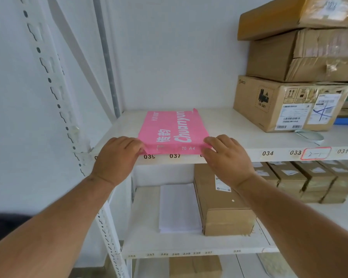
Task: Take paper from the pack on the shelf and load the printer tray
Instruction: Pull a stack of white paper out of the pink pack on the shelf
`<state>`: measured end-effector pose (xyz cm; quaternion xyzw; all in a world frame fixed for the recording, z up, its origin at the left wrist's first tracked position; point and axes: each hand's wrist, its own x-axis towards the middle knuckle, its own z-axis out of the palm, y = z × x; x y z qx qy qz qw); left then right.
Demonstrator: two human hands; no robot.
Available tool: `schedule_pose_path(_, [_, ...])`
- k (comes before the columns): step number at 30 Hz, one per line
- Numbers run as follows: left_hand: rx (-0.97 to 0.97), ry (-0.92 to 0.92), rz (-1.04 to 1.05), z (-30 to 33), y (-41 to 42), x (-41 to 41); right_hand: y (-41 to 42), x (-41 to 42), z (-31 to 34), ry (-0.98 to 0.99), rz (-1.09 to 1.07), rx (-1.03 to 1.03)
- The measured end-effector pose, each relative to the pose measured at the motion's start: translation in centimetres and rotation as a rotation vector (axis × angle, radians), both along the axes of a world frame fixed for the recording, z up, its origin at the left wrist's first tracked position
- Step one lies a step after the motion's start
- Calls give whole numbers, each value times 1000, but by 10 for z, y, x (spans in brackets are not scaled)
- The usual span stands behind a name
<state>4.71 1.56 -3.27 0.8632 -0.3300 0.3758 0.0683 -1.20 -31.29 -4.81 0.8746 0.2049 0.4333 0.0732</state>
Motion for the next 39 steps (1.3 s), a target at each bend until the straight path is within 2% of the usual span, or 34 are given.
schedule_pose_path(4, [-135,94,-20,0,-3,0,0,6,-3,-1,-16,12])
schedule_pose_path(8, [-189,117,-36,-3,-6,-1,-2,4,-2,4,7,22])
schedule_pose_path(16, [-30,23,-84,0,-3,3,4,13,-3,-82,51,-17])
schedule_pose_path(26, [-257,178,-32,11,-13,-9,17,5,8,4,121,308])
schedule_pose_path(30, [-160,182,-45,16,-14,-8,10,3,6,-13,125,215])
schedule_pose_path(35, [16,79,-117,20,-14,-5,3,9,10,-51,116,77])
schedule_pose_path(39, [-105,104,-81,23,-20,-6,2,6,18,42,95,184])
